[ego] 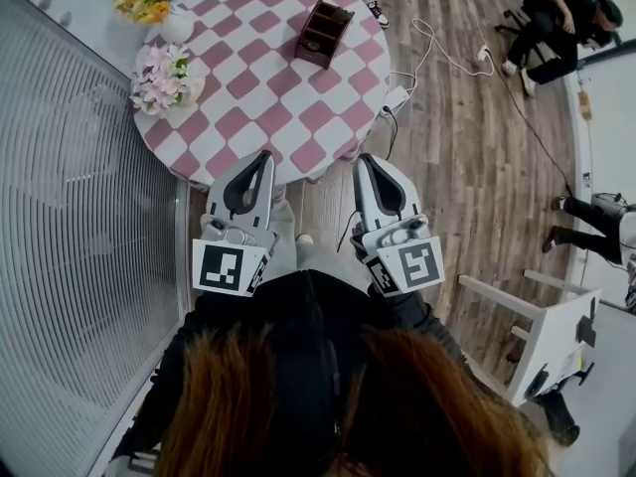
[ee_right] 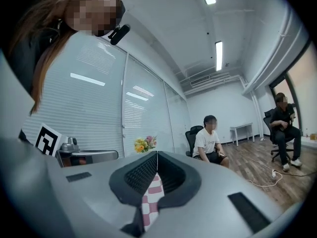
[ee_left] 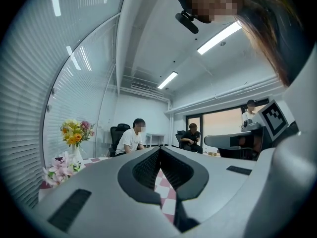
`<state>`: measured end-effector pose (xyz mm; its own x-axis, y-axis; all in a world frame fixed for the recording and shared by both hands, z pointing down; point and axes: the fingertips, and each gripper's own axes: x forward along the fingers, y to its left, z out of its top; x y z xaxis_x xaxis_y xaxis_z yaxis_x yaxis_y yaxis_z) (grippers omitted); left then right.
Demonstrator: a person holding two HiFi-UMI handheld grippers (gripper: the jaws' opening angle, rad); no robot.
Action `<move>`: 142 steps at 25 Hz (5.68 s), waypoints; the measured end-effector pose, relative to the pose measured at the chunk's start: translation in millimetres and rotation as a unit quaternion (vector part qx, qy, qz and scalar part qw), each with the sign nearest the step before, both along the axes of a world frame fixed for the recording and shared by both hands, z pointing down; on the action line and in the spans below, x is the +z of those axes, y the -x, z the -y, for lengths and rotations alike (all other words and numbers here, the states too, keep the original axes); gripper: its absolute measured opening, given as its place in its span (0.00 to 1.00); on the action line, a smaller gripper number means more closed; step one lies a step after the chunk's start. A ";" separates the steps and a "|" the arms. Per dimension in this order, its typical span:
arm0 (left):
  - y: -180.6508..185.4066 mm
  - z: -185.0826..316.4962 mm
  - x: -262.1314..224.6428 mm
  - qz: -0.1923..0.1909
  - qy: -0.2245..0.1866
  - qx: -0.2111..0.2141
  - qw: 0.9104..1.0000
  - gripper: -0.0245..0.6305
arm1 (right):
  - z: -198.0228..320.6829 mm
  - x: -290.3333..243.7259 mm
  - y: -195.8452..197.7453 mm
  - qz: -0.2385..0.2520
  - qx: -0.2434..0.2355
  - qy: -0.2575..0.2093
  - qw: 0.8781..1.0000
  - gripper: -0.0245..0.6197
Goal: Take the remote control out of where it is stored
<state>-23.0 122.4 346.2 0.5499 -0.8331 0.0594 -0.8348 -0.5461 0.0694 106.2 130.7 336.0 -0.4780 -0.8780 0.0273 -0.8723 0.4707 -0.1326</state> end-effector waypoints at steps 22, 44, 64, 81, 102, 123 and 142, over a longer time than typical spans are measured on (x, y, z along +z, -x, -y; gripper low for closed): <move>27.9 152.2 -4.9 -0.014 -0.001 0.071 0.997 0.05 | 131.8 -4.3 36.5 -0.012 0.064 0.003 0.998 0.06; 41.0 184.7 1.7 -0.013 0.013 0.056 0.998 0.05 | 181.6 9.3 48.8 -0.022 0.041 0.020 0.999 0.06; 35.0 183.7 -0.2 0.000 0.014 0.017 1.000 0.05 | 243.6 143.1 34.1 -0.108 0.086 0.112 0.984 0.06; 58.9 178.6 7.5 0.017 0.029 -0.014 0.999 0.05 | 294.3 223.8 37.4 -0.125 0.147 0.194 0.962 0.37; 64.4 184.6 16.9 0.019 0.041 -0.013 0.999 0.05 | 332.3 238.0 27.7 -0.115 0.191 0.218 0.950 0.43; 68.6 189.5 19.2 0.011 0.043 -0.013 0.999 0.05 | 331.4 232.8 24.4 -0.155 0.170 0.201 0.952 0.34; 57.9 186.8 14.7 0.007 0.034 -0.004 0.999 0.05 | 300.8 168.3 35.9 -0.164 0.106 0.105 0.975 0.32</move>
